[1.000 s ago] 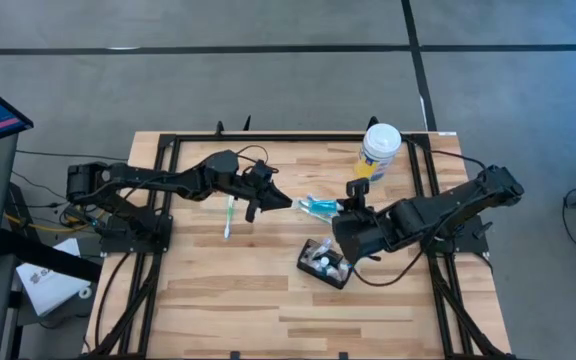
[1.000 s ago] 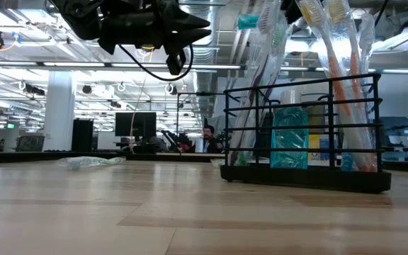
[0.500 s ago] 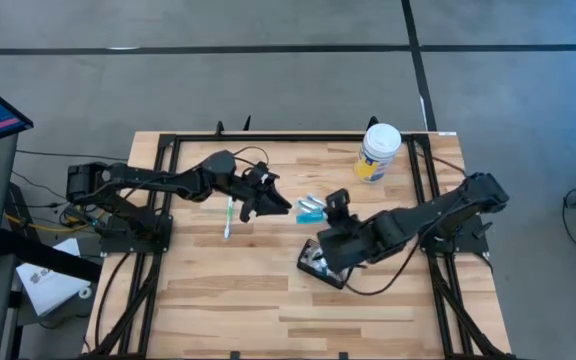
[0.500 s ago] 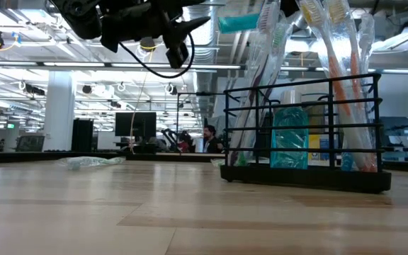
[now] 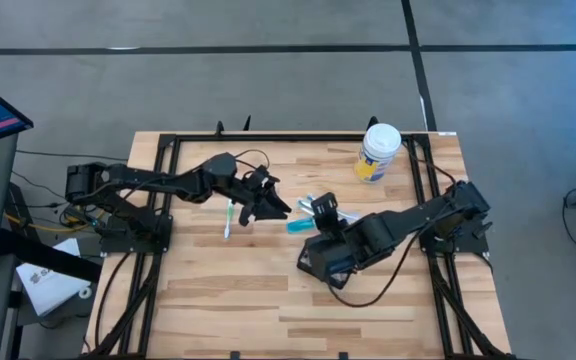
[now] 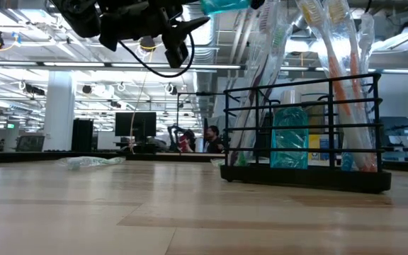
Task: Pick & Place toothbrushing station
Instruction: Put the blue mouthwash into the mesh organizer
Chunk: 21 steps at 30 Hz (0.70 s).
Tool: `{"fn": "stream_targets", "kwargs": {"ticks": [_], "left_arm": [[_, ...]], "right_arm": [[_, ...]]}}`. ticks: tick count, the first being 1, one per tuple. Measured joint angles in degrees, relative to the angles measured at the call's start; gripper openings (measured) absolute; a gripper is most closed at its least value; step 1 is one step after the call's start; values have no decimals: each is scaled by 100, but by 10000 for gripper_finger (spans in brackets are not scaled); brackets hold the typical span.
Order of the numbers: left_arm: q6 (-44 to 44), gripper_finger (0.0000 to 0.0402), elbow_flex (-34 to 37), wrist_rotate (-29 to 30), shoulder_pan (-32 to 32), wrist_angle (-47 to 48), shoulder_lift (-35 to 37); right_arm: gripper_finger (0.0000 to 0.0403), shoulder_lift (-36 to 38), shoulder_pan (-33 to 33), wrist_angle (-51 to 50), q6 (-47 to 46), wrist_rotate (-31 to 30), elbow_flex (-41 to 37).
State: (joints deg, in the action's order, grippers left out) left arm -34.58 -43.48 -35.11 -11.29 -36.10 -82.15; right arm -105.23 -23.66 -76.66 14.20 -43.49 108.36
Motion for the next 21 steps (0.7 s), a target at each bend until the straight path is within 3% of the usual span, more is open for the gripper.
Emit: {"fn": "stream_targets", "kwargs": {"ticks": [21], "left_arm": [[480,150,0,412,350,230,-39]], "right_arm": [[84,-98,120,231,293,123,-20]]}}
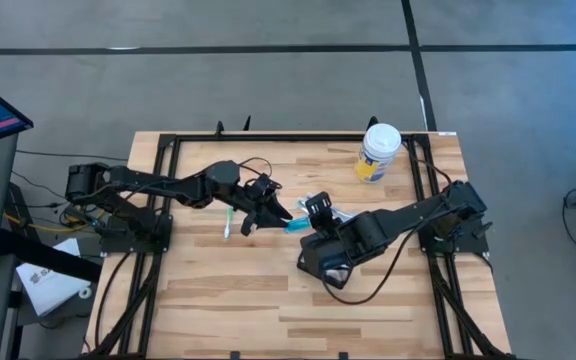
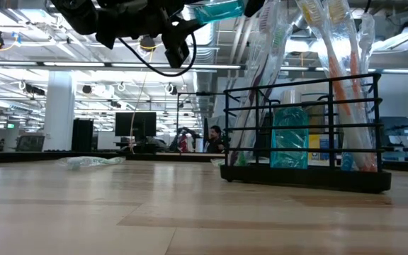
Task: Pick & Place toothbrushing station
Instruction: Put the blue mouthwash into the mesh organizer
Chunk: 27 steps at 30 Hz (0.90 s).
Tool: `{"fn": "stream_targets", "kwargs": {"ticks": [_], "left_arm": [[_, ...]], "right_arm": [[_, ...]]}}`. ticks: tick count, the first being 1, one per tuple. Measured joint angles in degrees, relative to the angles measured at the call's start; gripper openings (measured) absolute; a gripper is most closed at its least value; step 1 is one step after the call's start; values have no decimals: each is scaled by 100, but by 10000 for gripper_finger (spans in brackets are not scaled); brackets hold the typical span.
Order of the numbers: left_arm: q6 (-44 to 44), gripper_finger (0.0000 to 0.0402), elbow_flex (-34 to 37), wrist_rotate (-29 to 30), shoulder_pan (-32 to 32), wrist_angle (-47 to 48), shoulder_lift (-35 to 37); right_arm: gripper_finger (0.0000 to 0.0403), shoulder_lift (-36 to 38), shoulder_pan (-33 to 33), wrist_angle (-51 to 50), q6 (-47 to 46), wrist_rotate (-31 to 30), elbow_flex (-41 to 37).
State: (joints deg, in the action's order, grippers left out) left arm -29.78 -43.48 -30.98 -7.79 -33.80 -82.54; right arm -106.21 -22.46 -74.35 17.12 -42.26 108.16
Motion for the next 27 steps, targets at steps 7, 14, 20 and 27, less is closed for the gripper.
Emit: {"fn": "stream_targets", "kwargs": {"ticks": [7,14,20,27], "left_arm": [[101,142,2,102,73,82,-2],[280,130,6,114,140,228,-2],[284,99,9,278,138,324,-2],[298,75,11,310,151,326,-11]], "right_arm": [[84,0,76,30,2,23,0],[84,0,101,274,251,67,0],[84,0,101,281,254,136,0],[84,0,98,315,261,57,0]]}}
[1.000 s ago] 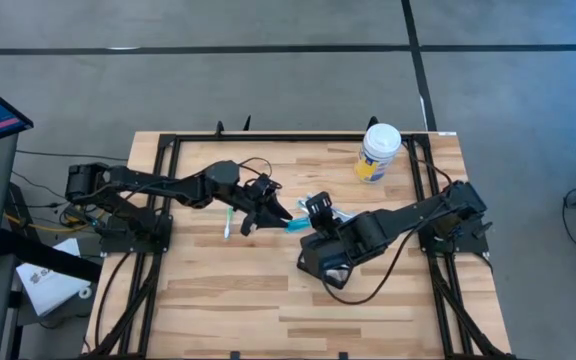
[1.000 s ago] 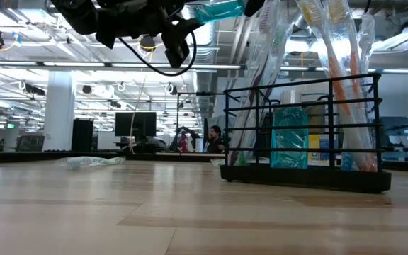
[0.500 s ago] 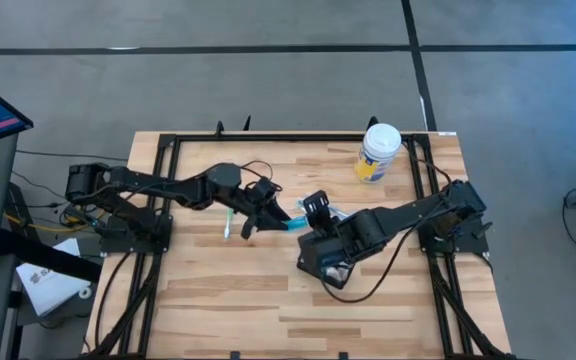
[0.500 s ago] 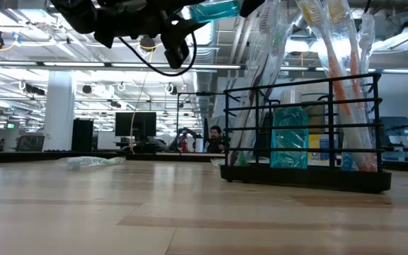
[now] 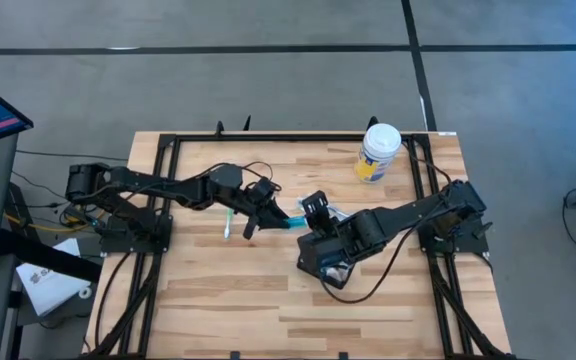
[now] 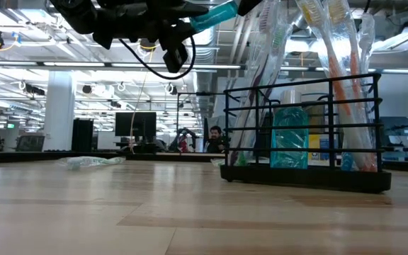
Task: Pick & Place toothbrushing station
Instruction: Put the blue mouthwash into the mesh organizer
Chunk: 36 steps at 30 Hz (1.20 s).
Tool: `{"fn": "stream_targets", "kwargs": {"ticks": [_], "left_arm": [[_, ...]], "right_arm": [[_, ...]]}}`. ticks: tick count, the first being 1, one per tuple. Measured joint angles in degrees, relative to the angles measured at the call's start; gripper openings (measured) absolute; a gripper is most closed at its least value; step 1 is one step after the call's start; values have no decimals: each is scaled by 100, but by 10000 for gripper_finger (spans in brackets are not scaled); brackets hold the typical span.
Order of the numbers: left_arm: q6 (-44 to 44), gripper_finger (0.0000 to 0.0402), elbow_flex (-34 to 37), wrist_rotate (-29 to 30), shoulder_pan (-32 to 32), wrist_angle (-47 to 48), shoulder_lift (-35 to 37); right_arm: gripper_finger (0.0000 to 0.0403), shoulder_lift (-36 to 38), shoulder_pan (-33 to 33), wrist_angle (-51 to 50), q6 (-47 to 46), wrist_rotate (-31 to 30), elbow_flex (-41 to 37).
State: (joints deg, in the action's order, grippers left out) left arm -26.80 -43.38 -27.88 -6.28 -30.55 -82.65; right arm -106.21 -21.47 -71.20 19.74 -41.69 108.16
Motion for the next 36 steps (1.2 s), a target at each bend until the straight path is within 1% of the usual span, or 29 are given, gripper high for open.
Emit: {"fn": "stream_targets", "kwargs": {"ticks": [8,13,17,24,28,33,36], "left_arm": [[21,132,0,-52,4,-44,0],[42,144,0,-46,60,-41,2],[248,130,0,54,137,-31,2],[239,64,0,141,136,13,2],[246,62,0,128,136,11,2],[393,64,0,126,138,-4,2],[636,63,0,88,141,-45,2]], "right_arm": [[84,0,24,69,113,-33,0],[84,0,28,239,320,-33,0],[84,0,57,278,327,-3,0],[84,1,61,282,316,92,0],[87,4,61,284,316,96,0],[126,4,61,280,274,93,0],[135,4,50,237,130,93,0]]}}
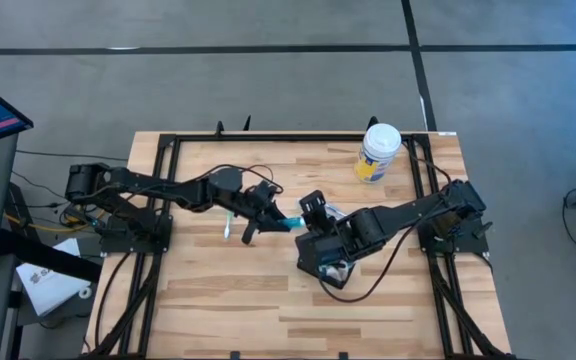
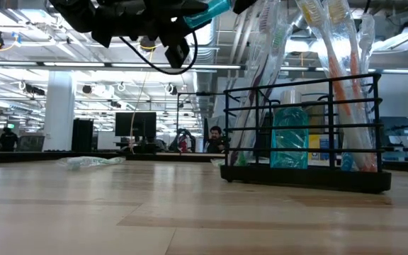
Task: Pick & Place toothbrushing station
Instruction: Put the blue mouthwash into the mesh organizer
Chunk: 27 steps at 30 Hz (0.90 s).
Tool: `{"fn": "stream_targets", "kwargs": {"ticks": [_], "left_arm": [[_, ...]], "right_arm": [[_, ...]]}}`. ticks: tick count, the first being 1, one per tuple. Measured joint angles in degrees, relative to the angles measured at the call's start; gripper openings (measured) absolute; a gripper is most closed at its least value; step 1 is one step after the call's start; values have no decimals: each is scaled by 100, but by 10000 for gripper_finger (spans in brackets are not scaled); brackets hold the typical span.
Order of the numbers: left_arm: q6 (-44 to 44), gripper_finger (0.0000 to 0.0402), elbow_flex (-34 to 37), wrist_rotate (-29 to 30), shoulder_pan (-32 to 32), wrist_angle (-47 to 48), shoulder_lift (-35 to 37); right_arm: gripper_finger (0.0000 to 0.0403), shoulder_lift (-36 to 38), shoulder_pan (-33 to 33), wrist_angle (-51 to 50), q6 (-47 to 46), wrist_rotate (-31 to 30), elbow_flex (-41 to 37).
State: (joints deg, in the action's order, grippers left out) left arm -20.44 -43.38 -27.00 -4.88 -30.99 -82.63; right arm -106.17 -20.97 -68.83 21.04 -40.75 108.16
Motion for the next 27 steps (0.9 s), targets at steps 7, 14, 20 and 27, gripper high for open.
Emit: {"fn": "stream_targets", "kwargs": {"ticks": [7,14,20,27], "left_arm": [[352,63,0,51,2,-5,9],[554,63,0,271,15,-1,9],[674,63,0,375,106,-4,9],[931,63,2,741,270,-46,9]], "right_arm": [[117,110,5,-436,-941,21,-3],[110,431,-17,-705,-1907,400,-9],[110,1063,-37,-599,-2686,571,-5],[110,1801,-37,669,-3012,1386,-539]]}}
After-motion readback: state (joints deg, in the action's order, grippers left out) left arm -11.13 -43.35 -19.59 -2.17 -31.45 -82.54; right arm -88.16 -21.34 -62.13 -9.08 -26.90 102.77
